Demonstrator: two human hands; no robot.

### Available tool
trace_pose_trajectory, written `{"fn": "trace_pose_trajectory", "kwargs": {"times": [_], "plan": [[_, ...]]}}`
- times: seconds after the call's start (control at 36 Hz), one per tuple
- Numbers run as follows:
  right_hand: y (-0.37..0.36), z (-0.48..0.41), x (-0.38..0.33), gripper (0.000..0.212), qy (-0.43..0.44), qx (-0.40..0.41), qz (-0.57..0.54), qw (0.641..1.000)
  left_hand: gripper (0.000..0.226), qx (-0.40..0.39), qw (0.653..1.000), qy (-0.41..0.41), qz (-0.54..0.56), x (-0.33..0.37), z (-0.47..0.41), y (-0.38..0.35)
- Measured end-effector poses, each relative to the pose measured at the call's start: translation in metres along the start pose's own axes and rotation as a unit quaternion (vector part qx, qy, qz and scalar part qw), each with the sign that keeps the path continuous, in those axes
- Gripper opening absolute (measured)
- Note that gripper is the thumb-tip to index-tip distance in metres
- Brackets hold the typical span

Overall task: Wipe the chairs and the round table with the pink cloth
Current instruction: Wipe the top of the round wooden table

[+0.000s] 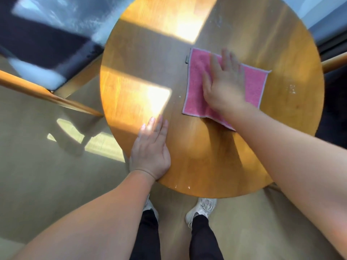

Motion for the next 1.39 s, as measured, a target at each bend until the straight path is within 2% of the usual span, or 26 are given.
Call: {"fn": "trace_pose_trajectory", "kwargs": {"times": [0.06, 0.11, 0.17, 0.25, 0.31, 0.39, 0.53, 0.78, 0.89, 1.08, 1.22, 1.39], "plan": [[-0.012, 0.014, -0.012, 0.060, -0.087, -0.046, 0.006, 0.995, 0.055, 0.003, 1.000, -0.001, -0.004, 0.001, 0.000, 0.000], [-0.023, 0.020, -0.021, 0.067, -0.094, -0.097, 0.024, 0.991, 0.055, 0.003, 1.000, -0.001, -0.006, 0.000, -0.001, 0.001], [-0.030, 0.016, -0.021, 0.072, -0.081, -0.098, 0.028, 0.991, 0.056, 0.000, 1.000, -0.004, -0.004, -0.001, -0.001, 0.000], [-0.030, -0.008, -0.020, 0.073, -0.005, -0.085, 0.017, 0.996, 0.057, -0.013, 1.000, -0.003, -0.005, -0.004, -0.001, -0.001], [-0.023, -0.029, -0.019, 0.067, 0.056, -0.086, -0.036, 0.994, 0.058, -0.016, 1.000, -0.002, -0.004, -0.004, -0.001, -0.001], [-0.014, -0.049, -0.016, 0.058, 0.071, -0.077, -0.113, 0.988, 0.057, -0.015, 1.000, -0.001, 0.004, -0.003, 0.000, 0.000], [-0.024, -0.037, -0.022, 0.065, 0.102, -0.044, 0.055, 0.992, 0.056, -0.004, 0.999, 0.003, 0.032, -0.002, 0.003, 0.002], [-0.024, 0.034, -0.031, 0.067, 0.202, -0.040, 0.065, 0.976, 0.055, 0.012, 0.991, 0.025, 0.134, -0.008, 0.007, 0.019], [-0.024, 0.073, -0.041, 0.069, 0.220, -0.049, 0.066, 0.972, 0.055, -0.024, 0.999, -0.001, 0.031, -0.026, 0.010, 0.041], [-0.041, 0.164, -0.070, 0.062, 0.259, -0.070, 0.036, 0.963, 0.060, -0.060, 0.994, 0.037, -0.083, -0.059, 0.026, 0.071], [-0.046, 0.215, -0.090, 0.059, 0.256, -0.066, 0.036, 0.964, 0.057, -0.088, 0.992, 0.036, -0.087, -0.067, 0.035, 0.076], [-0.048, 0.220, -0.095, 0.057, 0.257, -0.058, 0.048, 0.964, 0.054, -0.082, 0.994, 0.028, -0.065, -0.079, 0.029, 0.083]]}}
Point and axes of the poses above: each hand's wrist, its own z-axis away from the middle knuckle, its own y-axis out of the back of the hand, x = y × z, the point moved 2 cm from there along -z, towards the middle knuckle, and after that the axes turned 15 degrees about z, right-handed, at the moved point
